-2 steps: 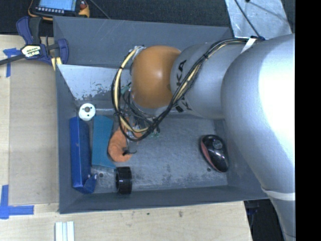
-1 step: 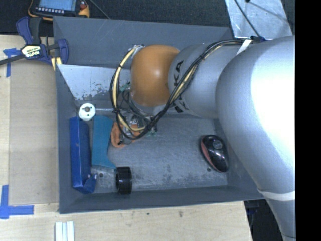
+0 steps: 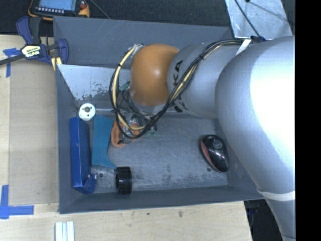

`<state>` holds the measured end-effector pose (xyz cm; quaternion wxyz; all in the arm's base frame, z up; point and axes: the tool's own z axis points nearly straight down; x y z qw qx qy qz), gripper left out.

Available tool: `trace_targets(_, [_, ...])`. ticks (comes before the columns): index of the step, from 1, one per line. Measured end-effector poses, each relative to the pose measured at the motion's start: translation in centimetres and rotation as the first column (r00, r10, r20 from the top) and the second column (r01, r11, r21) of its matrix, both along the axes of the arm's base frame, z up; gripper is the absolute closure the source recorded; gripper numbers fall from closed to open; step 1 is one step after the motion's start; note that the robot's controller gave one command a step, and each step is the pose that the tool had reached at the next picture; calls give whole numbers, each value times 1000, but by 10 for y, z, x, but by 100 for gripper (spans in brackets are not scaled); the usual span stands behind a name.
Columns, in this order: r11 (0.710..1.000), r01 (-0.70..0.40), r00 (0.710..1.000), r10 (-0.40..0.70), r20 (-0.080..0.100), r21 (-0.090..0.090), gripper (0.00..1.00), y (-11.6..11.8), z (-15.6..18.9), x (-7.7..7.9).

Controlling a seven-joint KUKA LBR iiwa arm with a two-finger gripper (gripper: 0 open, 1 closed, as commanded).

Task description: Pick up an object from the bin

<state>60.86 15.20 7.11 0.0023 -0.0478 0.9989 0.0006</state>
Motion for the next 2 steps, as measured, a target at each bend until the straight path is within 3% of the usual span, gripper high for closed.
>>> trace_targets(1, [1000, -2, 1000, 2, -8, -2, 100, 3, 54, -1])
trace_targets(2, [1000, 7, 1000, -7, -3, -1, 100, -17, 113, -3])
